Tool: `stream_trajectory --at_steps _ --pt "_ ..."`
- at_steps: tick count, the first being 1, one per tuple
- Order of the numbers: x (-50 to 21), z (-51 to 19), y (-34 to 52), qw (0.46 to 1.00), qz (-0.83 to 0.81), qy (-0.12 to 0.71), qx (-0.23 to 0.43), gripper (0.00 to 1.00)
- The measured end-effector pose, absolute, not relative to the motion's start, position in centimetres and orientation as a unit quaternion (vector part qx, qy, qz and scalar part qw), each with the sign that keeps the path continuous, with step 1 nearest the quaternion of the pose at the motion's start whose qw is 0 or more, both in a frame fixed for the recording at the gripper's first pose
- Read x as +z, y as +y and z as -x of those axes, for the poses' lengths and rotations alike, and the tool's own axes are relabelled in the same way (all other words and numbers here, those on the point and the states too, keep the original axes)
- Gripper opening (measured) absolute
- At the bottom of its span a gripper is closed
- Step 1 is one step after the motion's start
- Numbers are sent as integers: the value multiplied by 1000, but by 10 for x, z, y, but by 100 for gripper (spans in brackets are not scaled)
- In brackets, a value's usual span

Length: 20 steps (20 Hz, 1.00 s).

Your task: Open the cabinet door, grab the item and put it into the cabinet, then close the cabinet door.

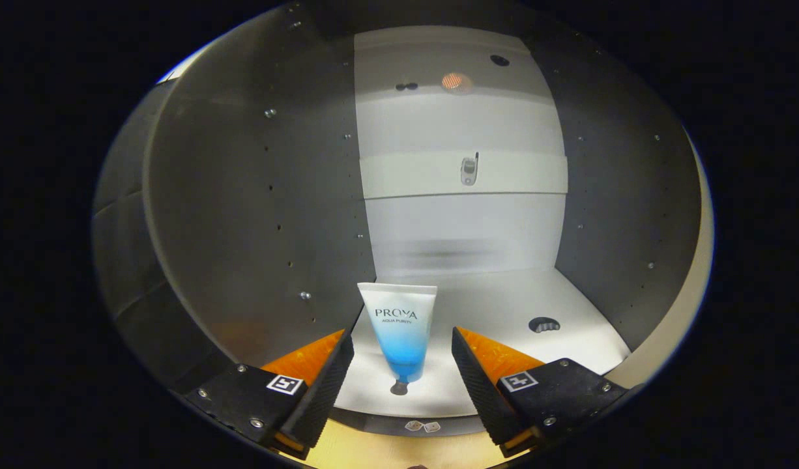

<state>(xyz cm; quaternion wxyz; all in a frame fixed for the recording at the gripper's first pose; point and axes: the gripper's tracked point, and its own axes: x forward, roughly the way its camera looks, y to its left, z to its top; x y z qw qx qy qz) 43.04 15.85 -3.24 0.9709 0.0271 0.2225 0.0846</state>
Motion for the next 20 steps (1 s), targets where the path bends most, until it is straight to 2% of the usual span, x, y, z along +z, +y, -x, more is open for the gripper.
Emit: stream_trajectory --at_steps 8,20 --pt "12 -348 150 980 -41 162 111 94" --pt "57 -210 102 989 -40 86 113 93"
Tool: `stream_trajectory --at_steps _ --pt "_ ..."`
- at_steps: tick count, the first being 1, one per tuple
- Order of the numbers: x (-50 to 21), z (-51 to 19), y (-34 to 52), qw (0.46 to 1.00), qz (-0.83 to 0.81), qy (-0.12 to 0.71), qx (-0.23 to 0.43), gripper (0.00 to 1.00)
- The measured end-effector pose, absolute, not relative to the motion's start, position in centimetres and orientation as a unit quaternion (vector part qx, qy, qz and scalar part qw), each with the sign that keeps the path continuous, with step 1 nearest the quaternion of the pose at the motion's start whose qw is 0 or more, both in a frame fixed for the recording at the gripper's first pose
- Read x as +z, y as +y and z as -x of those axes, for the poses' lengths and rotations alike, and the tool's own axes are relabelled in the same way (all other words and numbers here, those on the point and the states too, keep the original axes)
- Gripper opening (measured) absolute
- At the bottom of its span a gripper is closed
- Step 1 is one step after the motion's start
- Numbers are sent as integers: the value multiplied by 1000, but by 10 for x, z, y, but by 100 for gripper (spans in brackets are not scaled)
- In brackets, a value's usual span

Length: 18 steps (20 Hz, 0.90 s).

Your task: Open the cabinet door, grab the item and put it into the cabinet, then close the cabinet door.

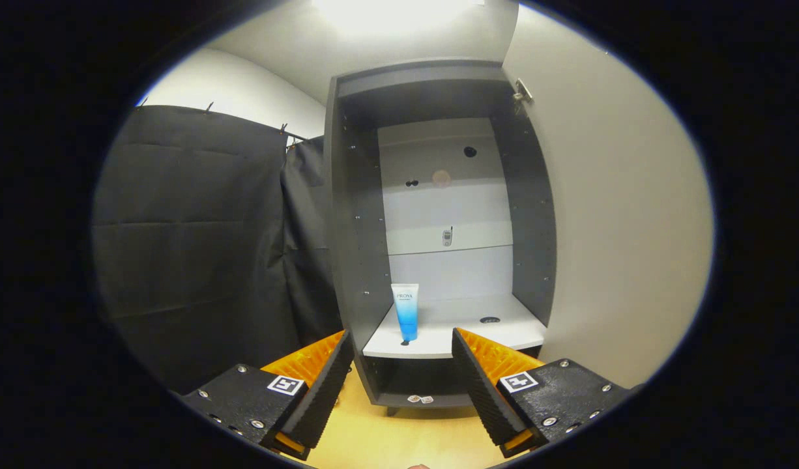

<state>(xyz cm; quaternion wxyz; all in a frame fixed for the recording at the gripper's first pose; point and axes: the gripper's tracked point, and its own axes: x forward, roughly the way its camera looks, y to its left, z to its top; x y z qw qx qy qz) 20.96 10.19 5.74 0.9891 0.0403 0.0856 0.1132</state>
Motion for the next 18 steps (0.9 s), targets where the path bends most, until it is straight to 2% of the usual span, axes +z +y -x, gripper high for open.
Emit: stream_trajectory --at_steps 11,18 --pt "65 -101 54 991 -56 60 101 93" --pt "74 -58 -5 992 -78 60 75 93"
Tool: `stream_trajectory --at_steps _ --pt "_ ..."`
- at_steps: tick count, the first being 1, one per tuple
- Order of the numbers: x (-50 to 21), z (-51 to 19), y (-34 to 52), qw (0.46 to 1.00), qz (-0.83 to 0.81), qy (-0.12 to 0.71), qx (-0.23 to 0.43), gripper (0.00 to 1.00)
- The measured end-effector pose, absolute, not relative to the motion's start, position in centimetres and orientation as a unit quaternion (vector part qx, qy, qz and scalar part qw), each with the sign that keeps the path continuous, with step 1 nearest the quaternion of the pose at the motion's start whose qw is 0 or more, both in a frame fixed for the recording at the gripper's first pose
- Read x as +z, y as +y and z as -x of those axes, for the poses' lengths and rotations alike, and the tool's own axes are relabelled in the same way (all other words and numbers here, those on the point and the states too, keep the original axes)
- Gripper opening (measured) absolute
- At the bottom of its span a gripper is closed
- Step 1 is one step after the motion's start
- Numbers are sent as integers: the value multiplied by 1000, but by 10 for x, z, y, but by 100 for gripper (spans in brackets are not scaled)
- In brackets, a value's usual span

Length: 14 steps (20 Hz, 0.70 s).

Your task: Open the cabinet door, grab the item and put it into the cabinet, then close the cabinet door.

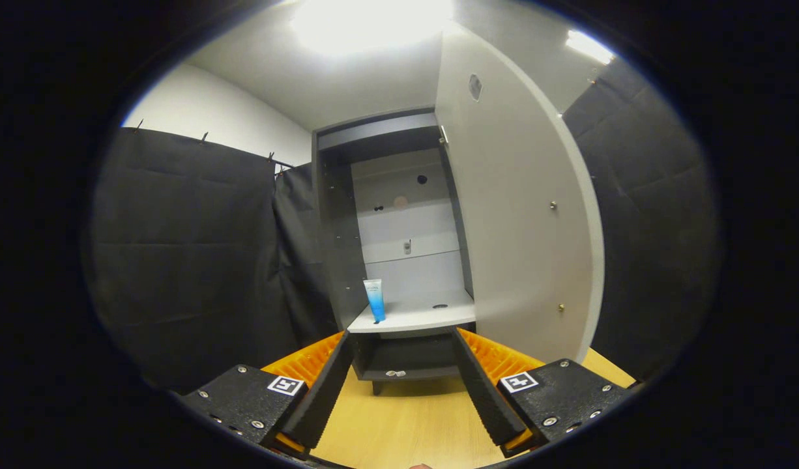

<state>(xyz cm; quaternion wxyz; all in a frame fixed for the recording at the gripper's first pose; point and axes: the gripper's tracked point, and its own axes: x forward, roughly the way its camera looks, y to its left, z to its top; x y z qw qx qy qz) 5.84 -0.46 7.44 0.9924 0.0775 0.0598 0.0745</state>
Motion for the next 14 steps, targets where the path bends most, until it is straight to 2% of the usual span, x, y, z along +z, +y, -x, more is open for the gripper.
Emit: stream_trajectory --at_steps 7,14 --pt "96 -22 -58 994 -65 76 55 94" --pt "108 -20 -159 993 -62 78 -63 94"
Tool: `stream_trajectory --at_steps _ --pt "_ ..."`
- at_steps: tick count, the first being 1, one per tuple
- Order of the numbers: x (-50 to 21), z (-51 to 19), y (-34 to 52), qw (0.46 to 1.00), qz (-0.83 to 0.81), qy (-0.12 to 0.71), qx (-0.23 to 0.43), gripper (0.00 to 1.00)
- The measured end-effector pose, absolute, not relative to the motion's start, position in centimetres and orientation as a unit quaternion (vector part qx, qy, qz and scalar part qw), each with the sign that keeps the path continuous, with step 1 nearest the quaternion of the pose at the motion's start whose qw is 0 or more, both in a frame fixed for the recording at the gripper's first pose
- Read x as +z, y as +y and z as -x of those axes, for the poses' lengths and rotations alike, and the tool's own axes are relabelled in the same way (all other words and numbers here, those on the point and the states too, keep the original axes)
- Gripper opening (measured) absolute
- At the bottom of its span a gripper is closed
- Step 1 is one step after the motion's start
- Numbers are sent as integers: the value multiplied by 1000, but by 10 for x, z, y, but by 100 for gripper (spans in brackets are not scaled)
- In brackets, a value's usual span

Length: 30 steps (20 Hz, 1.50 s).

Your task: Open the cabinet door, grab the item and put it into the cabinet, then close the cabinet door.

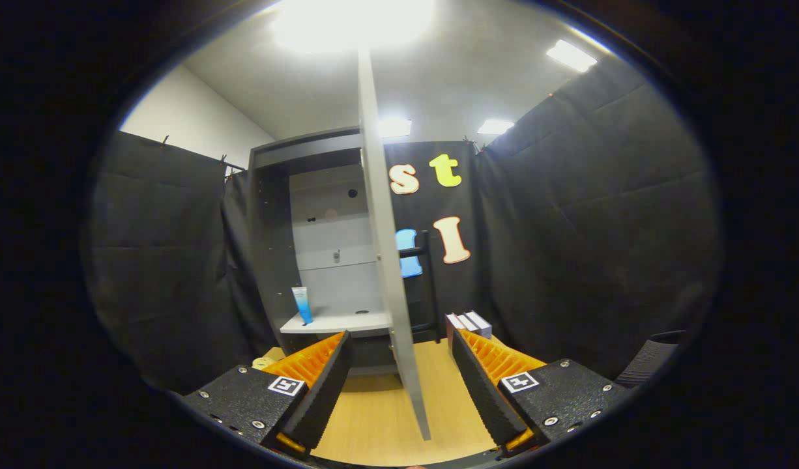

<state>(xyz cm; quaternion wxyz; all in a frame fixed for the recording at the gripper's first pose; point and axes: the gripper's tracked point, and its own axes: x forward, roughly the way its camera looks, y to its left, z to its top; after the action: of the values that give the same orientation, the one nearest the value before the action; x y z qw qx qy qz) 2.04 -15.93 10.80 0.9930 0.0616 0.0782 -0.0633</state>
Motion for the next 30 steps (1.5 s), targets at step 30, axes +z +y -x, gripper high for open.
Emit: stream_trajectory --at_steps 30 --pt "113 -102 -163 989 -13 73 -130 91"
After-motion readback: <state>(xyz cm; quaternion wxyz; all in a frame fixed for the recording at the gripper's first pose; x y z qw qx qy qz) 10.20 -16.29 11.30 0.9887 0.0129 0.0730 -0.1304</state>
